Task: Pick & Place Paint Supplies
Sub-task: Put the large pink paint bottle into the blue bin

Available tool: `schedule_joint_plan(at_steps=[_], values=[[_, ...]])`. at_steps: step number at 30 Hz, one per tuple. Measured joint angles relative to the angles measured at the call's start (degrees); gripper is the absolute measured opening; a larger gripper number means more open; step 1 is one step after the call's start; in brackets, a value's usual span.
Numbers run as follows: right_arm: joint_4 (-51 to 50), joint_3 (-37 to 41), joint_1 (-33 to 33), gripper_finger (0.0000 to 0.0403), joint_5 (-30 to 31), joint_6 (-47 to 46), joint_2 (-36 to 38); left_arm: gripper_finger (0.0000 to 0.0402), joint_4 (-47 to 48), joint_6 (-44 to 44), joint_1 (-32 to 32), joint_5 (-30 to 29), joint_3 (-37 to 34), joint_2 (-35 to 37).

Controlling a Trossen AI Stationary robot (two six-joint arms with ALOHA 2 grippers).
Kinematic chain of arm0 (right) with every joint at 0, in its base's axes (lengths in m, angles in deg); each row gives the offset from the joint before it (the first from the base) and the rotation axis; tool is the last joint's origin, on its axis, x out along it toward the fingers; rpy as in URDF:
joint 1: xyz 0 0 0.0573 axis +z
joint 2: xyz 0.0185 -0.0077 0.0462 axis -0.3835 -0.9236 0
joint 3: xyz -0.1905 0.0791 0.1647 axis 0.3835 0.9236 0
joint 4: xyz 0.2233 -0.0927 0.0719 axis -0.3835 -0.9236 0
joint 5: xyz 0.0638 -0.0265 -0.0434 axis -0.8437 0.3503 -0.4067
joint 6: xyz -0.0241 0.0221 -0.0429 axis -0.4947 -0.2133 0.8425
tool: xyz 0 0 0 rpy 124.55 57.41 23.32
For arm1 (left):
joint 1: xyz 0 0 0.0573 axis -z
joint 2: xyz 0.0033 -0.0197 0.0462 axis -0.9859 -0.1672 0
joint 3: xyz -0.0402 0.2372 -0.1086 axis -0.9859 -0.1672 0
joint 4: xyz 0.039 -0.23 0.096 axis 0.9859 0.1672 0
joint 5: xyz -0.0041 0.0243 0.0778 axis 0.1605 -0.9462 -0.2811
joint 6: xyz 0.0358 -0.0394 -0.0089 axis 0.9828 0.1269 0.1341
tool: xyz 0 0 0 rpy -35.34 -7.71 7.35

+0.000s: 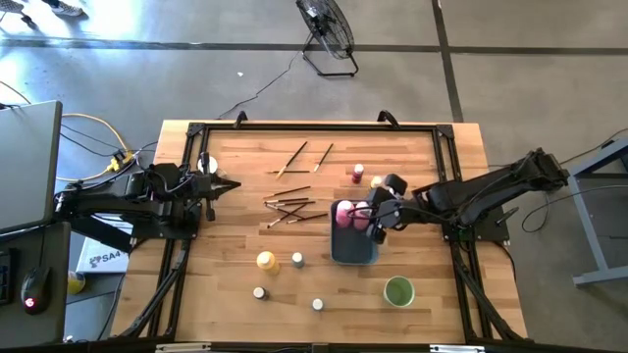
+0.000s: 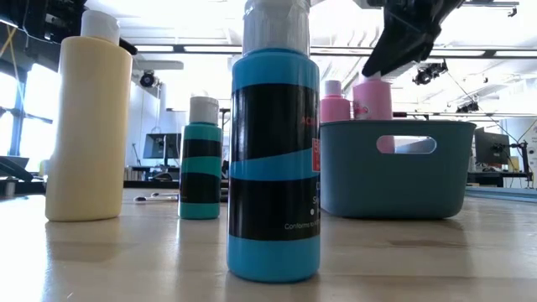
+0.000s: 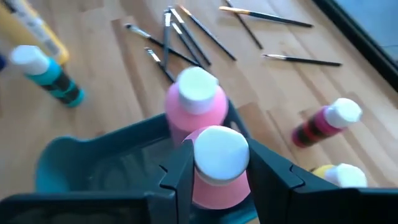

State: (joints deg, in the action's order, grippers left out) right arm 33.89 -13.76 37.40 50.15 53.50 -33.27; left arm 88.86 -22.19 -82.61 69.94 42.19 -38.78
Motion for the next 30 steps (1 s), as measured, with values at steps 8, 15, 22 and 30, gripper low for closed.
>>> schedule_joint_plan(at_steps=[8,15,22,30], values=[[1.46,2.02,-0.9,0.0116,1.07,-2.86,0.0,0.0,-0.02,0.0,0.0,0.0,0.0,-0.01],[4.4,4.56,-2.64,0.0113,1.07,-3.17,0.0,0.0,-0.02,0.0,0.0,0.0,0.0,0.0],[4.76,4.6,-3.02,0.0124,0.7,-2.87,0.0,0.0,-0.02,0.0,0.0,0.0,0.0,0.0],[4.99,4.58,-3.02,0.0139,-4.66,-2.68,0.02,0.0,-0.02,0.0,0.0,0.0,0.0,0.0]])
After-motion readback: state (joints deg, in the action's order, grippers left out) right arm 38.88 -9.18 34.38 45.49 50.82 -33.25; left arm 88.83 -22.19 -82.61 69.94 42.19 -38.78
